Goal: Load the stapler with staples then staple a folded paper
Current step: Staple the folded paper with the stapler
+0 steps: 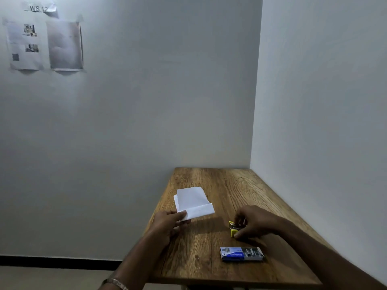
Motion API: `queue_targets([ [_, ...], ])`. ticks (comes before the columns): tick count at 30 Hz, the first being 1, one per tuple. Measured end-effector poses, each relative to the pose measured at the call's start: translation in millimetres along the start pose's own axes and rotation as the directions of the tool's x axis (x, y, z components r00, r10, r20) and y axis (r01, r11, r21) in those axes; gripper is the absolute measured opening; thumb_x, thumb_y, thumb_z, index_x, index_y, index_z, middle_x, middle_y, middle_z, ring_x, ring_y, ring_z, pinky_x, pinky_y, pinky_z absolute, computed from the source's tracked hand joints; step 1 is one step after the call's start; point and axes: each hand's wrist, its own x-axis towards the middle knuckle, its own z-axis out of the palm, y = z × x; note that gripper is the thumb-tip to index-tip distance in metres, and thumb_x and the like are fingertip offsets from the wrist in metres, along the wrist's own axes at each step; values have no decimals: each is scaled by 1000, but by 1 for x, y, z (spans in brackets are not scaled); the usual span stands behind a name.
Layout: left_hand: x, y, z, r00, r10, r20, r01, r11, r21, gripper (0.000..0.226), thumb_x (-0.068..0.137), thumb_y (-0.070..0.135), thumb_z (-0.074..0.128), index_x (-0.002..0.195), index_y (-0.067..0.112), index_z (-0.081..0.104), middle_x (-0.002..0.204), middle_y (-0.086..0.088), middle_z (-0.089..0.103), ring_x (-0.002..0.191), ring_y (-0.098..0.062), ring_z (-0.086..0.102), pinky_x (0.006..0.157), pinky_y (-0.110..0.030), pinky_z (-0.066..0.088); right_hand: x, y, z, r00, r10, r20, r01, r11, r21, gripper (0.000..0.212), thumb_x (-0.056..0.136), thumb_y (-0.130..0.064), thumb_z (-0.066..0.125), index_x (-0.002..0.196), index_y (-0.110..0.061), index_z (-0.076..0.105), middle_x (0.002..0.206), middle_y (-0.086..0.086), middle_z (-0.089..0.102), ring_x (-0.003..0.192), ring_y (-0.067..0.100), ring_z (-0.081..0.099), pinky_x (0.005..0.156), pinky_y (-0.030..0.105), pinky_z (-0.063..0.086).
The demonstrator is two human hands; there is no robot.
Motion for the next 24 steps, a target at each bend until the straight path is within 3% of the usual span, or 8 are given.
queue_targets([
  [3, -1, 1, -1, 1000, -6, 4, 6, 1000, 0, 19, 84, 6, 72, 97, -5, 64, 104, -22, 67, 79, -29, 73, 68, -33, 61, -1, 2, 5, 995, -76, -65, 80, 996, 47, 42, 84, -33, 76, 119, -18, 59, 119, -2, 60, 99, 6, 56, 76, 13, 45],
  [7, -2, 2, -2, 999, -35, 3, 35, 998, -52, 20, 83, 5, 73, 98, -4, 64, 104, -23, 68, 76, -28, 74, 54, -29, 59, -3, -1, 7, 967, -182, -179, 206, 970, 127, 32, 85, -28, 75, 113, -21, 61, 111, -6, 65, 97, 3, 61, 82, 18, 52],
  [10, -1, 3, 0, 998, -64, 0, 63, 990, -123, 20, 83, 3, 73, 97, -6, 63, 100, -24, 70, 73, -28, 76, 53, -29, 60, -1, -7, 10, 960, -165, -227, 217, 949, 231, 31, 87, -32, 74, 113, -22, 61, 110, -7, 67, 99, 5, 64, 87, 24, 55],
  [13, 0, 4, 1, 997, -72, -8, 70, 981, -180, 22, 82, 3, 74, 98, -5, 61, 95, -25, 72, 76, -30, 76, 63, -32, 62, 3, -9, 16, 963, -111, -244, 202, 897, 392, 31, 85, -40, 73, 110, -25, 64, 104, -5, 69, 95, 9, 66, 80, 24, 55],
  [16, 1, 7, 4, 998, -61, -15, 56, 972, -227, 24, 82, 3, 74, 100, -5, 59, 93, -25, 74, 76, -29, 76, 62, -31, 62, 7, -11, 22, 960, -69, -272, 204, 839, 505, 30, 78, -41, 79, 102, -27, 69, 94, -4, 73, 85, 7, 69, 71, 23, 57],
  [19, 0, 10, 6, 999, -34, -27, 26, 970, -240, 23, 83, 2, 73, 98, -4, 58, 89, -25, 74, 74, -28, 76, 58, -31, 62, 10, -13, 27, 957, -81, -280, 221, 829, 514, 29, 74, -44, 82, 94, -25, 72, 84, -9, 74, 77, 4, 68, 67, 20, 55],
  [22, -2, 11, 10, 999, -21, -50, 7, 966, -260, 20, 82, 0, 73, 92, -3, 55, 99, -28, 70, 73, -29, 76, 53, -30, 61, 13, -14, 30, 941, -69, -330, 223, 861, 457, 38, 71, -49, 82, 98, -27, 67, 92, -6, 71, 83, 7, 68, 71, 27, 57],
  [24, -3, 11, 12, 998, -17, -59, 1, 966, -258, 20, 82, -1, 73, 89, -2, 54, 100, -29, 70, 73, -29, 76, 52, -30, 61, 12, -17, 29, 945, -59, -322, 225, 832, 507, 42, 73, -48, 81, 102, -26, 61, 95, -2, 72, 81, 11, 70, 62, 25, 56],
])
